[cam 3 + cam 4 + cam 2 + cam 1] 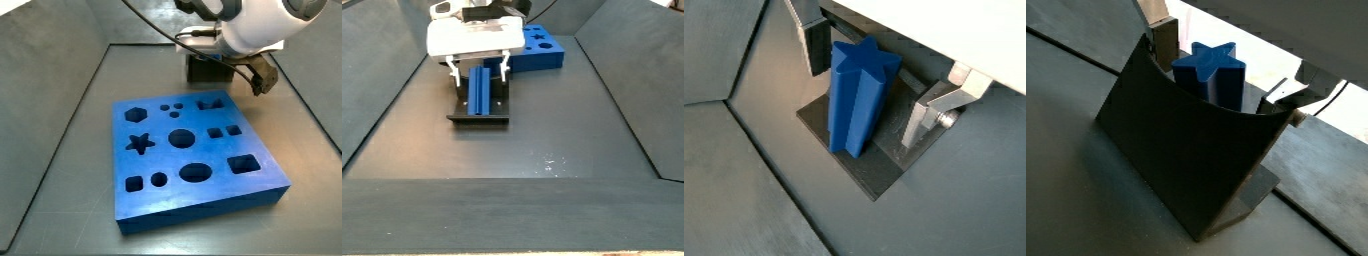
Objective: Pick up the star object. Move up. Place the star object on the fixture. Regrasp the star object. Move to above the board. Insert the star object.
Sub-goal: Regrasp the star object, then move to above the board.
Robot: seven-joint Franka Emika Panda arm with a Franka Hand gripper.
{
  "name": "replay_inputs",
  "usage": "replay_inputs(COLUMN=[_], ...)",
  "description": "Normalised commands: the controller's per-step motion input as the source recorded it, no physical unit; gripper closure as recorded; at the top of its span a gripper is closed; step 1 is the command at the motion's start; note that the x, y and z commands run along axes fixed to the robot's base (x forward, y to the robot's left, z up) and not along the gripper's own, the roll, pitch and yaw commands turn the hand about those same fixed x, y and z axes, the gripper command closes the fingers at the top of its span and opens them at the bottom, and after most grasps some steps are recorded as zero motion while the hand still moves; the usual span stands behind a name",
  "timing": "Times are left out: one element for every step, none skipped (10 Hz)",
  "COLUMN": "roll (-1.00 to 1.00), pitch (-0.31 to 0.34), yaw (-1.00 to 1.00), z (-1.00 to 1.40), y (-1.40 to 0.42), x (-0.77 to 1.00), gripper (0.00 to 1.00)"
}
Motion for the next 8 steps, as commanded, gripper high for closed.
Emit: replay_inputs(roll=[0.06, 0.06, 0.06, 0.00, 0.14, 0.13, 0.10, 0.03], pitch=[-0.043, -0.042, -0.042, 0.000, -0.206, -0.206, -0.172, -0.065], yaw=[-0.02, -0.02, -0.02, 0.00, -0.43, -0.43, -0.40, -0.35], z=[-0.17, -0.17, -0.17, 0.00, 1.00, 1.00, 1.00, 1.00], y=[-0.01, -0.01, -0.01, 0.00, -0.12, -0.12, -0.11, -0.09], x=[0.03, 0.03, 0.03, 0.00, -0.31, -0.31, -0.31, -0.30], gripper=[0.00, 0.00, 0.00, 1.00, 1.00, 1.00, 1.00, 1.00])
